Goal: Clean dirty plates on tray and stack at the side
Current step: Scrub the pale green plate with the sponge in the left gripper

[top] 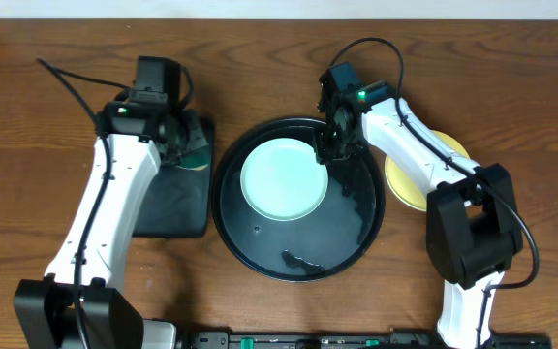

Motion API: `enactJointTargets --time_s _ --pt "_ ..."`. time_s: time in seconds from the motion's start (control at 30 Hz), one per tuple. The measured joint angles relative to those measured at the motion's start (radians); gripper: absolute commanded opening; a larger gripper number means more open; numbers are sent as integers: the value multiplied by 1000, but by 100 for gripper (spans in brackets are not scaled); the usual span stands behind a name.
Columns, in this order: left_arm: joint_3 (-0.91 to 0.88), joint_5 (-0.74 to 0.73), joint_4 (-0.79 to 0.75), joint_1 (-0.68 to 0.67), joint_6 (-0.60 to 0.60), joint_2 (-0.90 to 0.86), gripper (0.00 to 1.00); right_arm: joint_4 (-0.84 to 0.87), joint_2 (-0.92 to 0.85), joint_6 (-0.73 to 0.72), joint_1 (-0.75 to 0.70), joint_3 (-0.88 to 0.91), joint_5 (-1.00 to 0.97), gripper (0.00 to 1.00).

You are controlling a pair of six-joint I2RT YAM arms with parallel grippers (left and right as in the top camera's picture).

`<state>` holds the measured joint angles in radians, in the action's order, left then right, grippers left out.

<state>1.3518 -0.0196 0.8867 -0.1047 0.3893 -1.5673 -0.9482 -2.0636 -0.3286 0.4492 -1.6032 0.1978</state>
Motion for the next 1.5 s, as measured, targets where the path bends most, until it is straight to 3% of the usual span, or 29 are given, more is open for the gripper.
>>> enactJointTargets --time_s 0.27,0.47,0.73,1.27,1.5 --pt "0 0 -17 -88 0 0 7 43 -98 -21 0 2 11 29" --pt "0 -1 -51 -138 1 0 7 79 -121 -86 1 3 23 1" --pt "0 0 -58 -184 31 -37 7 74 -126 -102 12 2 48 1" --pt "0 -3 -145 -329 33 -297 7 75 -126 -108 16 1 42 1" --pt "0 -85 -159 -335 33 -400 7 74 -126 -108 19 0 37 1"
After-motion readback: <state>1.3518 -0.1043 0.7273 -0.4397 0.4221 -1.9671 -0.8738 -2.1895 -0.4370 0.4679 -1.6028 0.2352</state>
